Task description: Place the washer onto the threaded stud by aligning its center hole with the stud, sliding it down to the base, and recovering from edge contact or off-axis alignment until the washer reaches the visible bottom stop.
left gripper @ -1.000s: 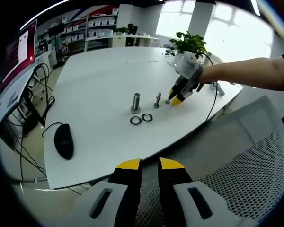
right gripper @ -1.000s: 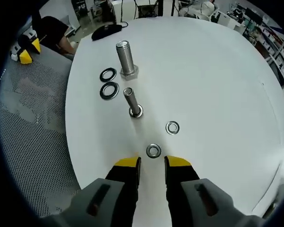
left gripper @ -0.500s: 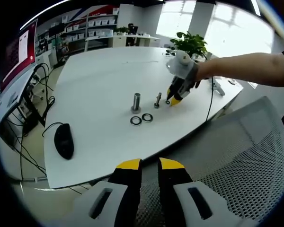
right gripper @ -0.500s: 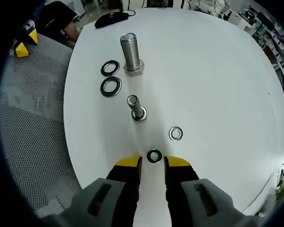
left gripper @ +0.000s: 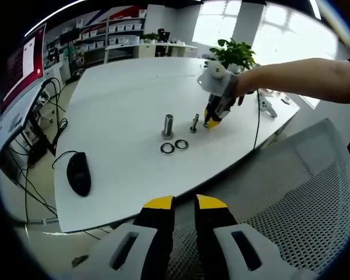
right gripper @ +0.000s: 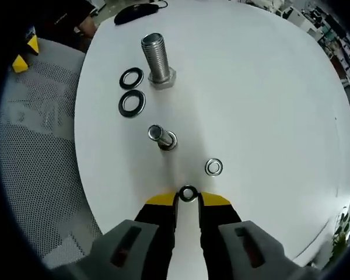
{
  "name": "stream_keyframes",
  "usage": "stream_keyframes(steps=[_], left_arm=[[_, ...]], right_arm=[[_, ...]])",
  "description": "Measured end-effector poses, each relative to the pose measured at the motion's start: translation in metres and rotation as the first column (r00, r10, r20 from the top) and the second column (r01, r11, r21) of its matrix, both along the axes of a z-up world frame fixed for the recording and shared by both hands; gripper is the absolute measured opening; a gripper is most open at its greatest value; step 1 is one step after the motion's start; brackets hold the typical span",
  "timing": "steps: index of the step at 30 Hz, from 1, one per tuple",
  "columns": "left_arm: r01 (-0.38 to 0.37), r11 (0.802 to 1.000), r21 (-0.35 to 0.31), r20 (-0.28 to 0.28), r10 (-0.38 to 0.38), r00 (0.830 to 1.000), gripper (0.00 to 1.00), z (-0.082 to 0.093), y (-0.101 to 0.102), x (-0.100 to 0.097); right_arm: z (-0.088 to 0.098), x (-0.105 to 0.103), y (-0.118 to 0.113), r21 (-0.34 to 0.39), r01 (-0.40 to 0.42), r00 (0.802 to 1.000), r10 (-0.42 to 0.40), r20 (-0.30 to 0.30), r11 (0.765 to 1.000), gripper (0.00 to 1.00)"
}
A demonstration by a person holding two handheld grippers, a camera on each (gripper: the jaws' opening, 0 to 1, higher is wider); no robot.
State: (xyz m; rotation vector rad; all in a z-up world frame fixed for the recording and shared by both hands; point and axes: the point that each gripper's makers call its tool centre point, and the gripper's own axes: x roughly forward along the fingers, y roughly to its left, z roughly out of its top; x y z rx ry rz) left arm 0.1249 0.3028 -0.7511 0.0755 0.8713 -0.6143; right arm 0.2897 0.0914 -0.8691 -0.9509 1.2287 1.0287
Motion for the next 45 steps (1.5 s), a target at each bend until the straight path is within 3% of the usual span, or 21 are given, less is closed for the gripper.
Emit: stream_keyframes(steps=[10,11,15,22,25,35,45], left_arm=[[-0.003,1.000,-0.001,0.003,0.003,1.000,0.11,0.000,0.000,0.000],[-0.002,1.000,-0.001,0.002,0.002,1.000,0.11,0.000,0.000,0.000],[0.001,1.000,0.000,0.000,-0.001,1.000,0.11,0.000,0.000,0.000],[-0.002,1.000,-0.001,-0.001,0.002,1.000,0.11,0.000,0.000,0.000],[0.003,1.000,-0.002,-0.002,-0.003,1.000,0.11,0.000,0.000,0.000],[0.009,1.000,-0.001,-0.015,-0.009,1.000,0.11,-0.001,0.000,-0.001],[0.016,1.000,0.001,-0.016,-0.016,1.000,0.11,-0.001,-0.002,-0.003]], right_arm=[[0.002,-0.002,-0.003,-0.008,0.006,1.000,-0.006,0.005,1.000,0.17],[0.002,0.000,-0.001,0.006,-0.030,0.999,0.030,0.016,1.000,0.17],[0.004,-0.003,-0.001,0.048,0.016,1.000,-0.017,0.026,0.999,0.17],[0.002,0.004,-0.001,0.103,0.021,0.999,-0.025,0.038,0.995,0.18],[0.003,0.005,-0.001,0.095,0.025,0.998,-0.029,0.049,0.995,0.21],[-0.001,0.009,0.000,0.091,0.005,0.999,-0.009,0.040,0.996,0.17],[0.000,0.003,0.002,0.018,-0.023,0.999,0.023,0.033,1.000,0.17]])
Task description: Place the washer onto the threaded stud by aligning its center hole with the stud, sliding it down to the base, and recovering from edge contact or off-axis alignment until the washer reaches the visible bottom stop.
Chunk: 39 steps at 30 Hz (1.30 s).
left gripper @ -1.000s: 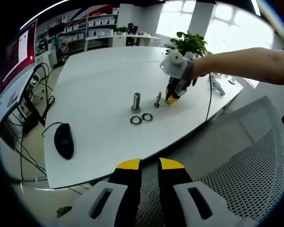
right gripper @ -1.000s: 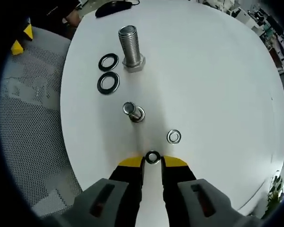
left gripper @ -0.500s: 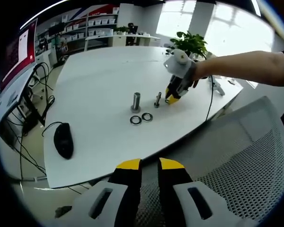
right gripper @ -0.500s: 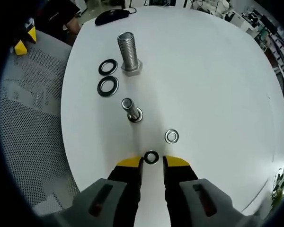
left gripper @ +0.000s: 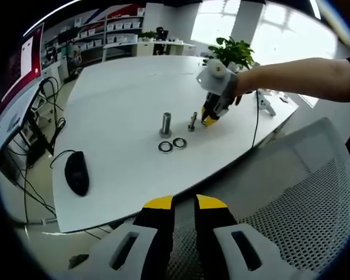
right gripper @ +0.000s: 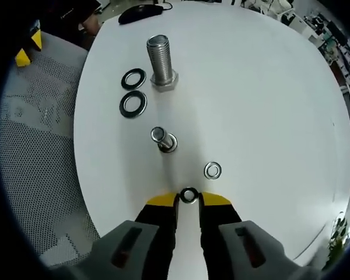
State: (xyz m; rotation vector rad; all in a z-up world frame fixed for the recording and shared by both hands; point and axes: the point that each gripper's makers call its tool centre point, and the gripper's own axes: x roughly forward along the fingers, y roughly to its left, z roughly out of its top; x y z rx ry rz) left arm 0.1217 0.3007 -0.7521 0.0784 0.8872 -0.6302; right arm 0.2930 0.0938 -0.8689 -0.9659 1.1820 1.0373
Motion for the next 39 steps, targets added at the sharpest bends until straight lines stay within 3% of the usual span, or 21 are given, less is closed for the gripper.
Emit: stream_keyframes(steps=[3,8,13,22,26,34,39], left_arm=[[0.004,1.000,0.000,-0.003,-0.004,1.000,0.11,-0.001,0.001,0.001],[0.005,1.000,0.001,-0.003,-0.005,1.000,0.11,-0.001,0.000,0.001],[0.005,1.000,0.004,0.002,-0.005,1.000,0.12,-0.001,0.000,0.002],[0.007,1.000,0.004,0.003,-0.007,1.000,0.11,-0.001,0.001,0.002],[-0.004,1.000,0.002,0.006,0.004,1.000,0.12,-0.001,0.002,0.003],[-0.003,1.000,0.003,0.012,0.003,1.000,0.12,0.000,0.001,0.003],[-0.005,1.000,0.003,0.014,0.005,1.000,0.12,0.000,0.001,0.003]], right_arm=[[-0.003,0.004,-0.001,-0.037,-0.045,0.999,0.046,0.007,0.998,0.17],[-0.007,0.011,-0.002,-0.063,-0.043,0.999,0.042,-0.020,0.997,0.17],[-0.002,0.002,-0.001,-0.125,-0.113,0.994,0.111,-0.022,0.986,0.17],[0.003,-0.005,-0.001,-0.085,-0.062,0.998,0.061,-0.018,0.994,0.16],[0.000,0.000,0.001,-0.112,-0.130,0.991,0.134,0.024,0.985,0.16],[-0.001,0.003,-0.001,-0.088,-0.120,0.992,0.123,0.021,0.989,0.16],[-0.001,0.003,-0.001,-0.062,-0.134,0.988,0.138,0.066,0.989,0.16]])
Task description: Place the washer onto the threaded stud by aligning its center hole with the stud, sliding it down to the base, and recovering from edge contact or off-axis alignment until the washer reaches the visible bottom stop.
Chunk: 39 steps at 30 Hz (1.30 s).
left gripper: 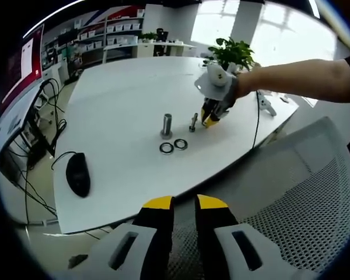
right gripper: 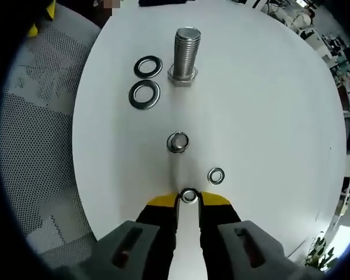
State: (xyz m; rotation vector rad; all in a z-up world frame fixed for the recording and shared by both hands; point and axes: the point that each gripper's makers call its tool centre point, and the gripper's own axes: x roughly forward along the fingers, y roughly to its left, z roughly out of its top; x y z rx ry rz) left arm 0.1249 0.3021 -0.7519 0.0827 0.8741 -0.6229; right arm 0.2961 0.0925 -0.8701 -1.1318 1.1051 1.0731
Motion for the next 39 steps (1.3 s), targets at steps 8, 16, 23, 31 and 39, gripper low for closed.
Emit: stream_keyframes(steps=[8,16,23,31,39], left_arm=[[0.002,1.000,0.001,0.001,-0.002,1.000,0.12,0.000,-0.001,0.000],[0.000,1.000,-0.002,0.002,0.000,1.000,0.12,0.001,-0.001,0.000],[-0.001,1.000,-0.003,0.002,0.001,1.000,0.12,0.000,0.000,0.000],[-0.002,1.000,-0.003,0.006,0.002,1.000,0.12,0.002,-0.002,0.000],[-0.003,1.000,-0.003,0.006,0.003,1.000,0.12,0.003,-0.002,-0.001]], right_arm=[[0.000,0.002,-0.001,0.032,0.026,1.000,-0.026,0.002,0.999,0.15],[0.004,0.002,-0.004,0.135,0.133,0.991,-0.131,-0.023,0.982,0.14],[0.018,-0.001,0.000,0.193,0.182,0.983,-0.173,-0.061,0.964,0.14],[0.034,-0.007,0.003,0.194,0.145,0.988,-0.133,-0.075,0.970,0.14],[0.052,-0.007,0.016,0.237,0.130,0.990,-0.112,-0.086,0.963,0.14]])
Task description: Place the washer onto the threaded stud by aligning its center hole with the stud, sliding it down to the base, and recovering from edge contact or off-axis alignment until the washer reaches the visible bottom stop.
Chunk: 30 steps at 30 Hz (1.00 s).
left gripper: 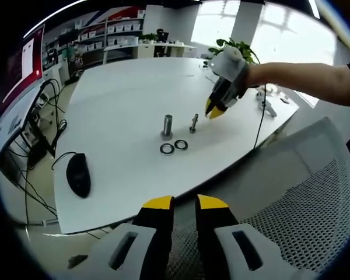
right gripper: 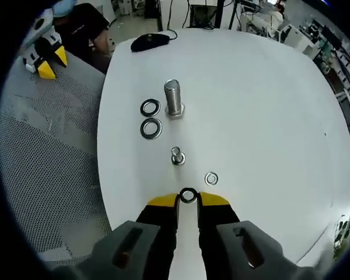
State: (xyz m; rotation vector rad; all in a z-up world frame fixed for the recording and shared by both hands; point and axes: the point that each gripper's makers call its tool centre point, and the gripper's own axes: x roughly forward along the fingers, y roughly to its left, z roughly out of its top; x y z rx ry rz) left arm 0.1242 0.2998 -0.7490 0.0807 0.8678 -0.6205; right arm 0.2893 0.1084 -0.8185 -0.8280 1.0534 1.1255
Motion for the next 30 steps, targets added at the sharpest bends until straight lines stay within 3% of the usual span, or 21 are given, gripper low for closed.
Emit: stream_keyframes(steps=[16,30], left_arm=[[0.000,1.000,0.000,0.000,0.000,1.000,0.12,0.000,0.000,0.000],[-0.003,1.000,0.001,0.005,0.003,1.000,0.13,0.000,0.000,0.001]], right_arm=[[0.025,0.000,0.025,0.015,-0.087,0.996,0.087,-0.001,0.996,0.14],[0.016,-0.003,0.043,-0.024,-0.153,0.988,0.152,-0.022,0.988,0.14]])
